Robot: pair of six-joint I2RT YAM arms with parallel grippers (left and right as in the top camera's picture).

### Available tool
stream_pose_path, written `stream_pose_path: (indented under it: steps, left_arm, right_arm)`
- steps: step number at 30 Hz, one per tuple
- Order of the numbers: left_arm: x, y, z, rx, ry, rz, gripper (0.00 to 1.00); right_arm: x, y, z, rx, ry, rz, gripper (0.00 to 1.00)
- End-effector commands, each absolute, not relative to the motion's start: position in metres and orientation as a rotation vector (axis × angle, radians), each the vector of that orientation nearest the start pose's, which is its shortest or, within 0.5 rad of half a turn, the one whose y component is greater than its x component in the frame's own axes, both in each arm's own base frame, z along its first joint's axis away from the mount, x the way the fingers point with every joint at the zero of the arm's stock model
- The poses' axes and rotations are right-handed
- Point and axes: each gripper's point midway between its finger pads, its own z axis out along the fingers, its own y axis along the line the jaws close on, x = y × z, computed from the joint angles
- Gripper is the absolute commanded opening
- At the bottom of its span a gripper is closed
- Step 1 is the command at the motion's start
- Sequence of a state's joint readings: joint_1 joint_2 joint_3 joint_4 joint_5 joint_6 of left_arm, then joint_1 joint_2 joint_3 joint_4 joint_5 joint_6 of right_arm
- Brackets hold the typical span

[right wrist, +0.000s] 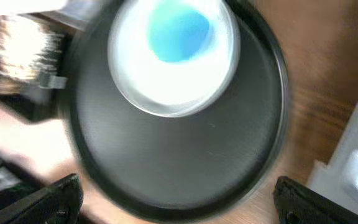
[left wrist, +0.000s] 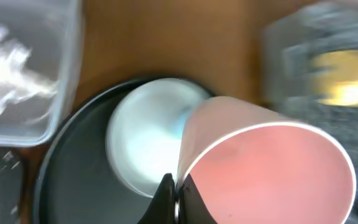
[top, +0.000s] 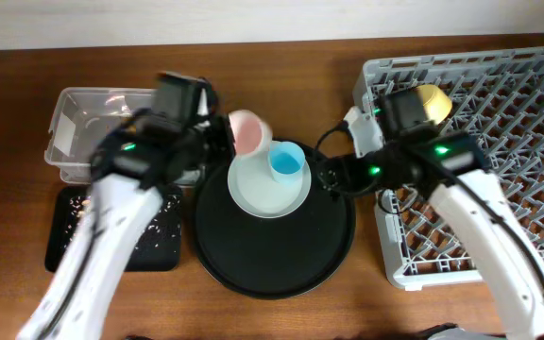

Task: Sort waste into correct bins and load items into the dishwasher rack
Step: 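Hand the pink cup from the left gripper to the right gripper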

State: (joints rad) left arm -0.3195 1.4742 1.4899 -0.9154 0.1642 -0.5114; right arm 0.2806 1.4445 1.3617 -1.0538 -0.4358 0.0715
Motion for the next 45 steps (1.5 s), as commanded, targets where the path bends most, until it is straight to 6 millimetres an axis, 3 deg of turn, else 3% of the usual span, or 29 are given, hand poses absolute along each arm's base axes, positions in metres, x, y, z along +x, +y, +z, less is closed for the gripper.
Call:
stream_pose_path:
  steps: [1,6,9,19,28,35,42,45]
  left_arm:
    - [0.326,-0.18,0.32,0.119,2.395,-0.966,0.0]
    - [0.292,-0.206,0.368,0.426,2.192,-1.42,0.0]
    - [0.288,-0.212,0.378,0.486,2.137,-1.477,0.0]
    - [0.274,-0.231,0.388,0.607,2.073,-1.535,0.0]
    - [0.274,-0.24,0.387,0.631,2.068,-1.492,0.0]
    - [0.274,-0.24,0.387,0.631,2.068,-1.493,0.0]
    - [0.274,-0.24,0.387,0.631,2.067,-1.492,0.0]
    - [0.275,-0.24,0.388,0.632,2.063,-1.488,0.0]
  right_arm:
    - [0.275,0.186,0.28,-0.658,2.331,1.184,0.99]
    - [0.261,0.176,0.342,-0.795,1.883,1.52,0.99]
    - [0.251,0.173,0.368,-0.847,1.682,1.624,0.99]
    - [0.25,0.178,0.371,-0.901,1.632,1.619,0.99]
    - [0.245,0.198,0.381,-1.017,1.561,1.623,0.99]
    - [0.246,0.213,0.398,-1.092,1.505,1.627,0.86]
    - [0.247,0.213,0.399,-1.085,1.513,1.635,0.74]
    - [0.247,0.213,0.399,-1.085,1.513,1.634,0.61]
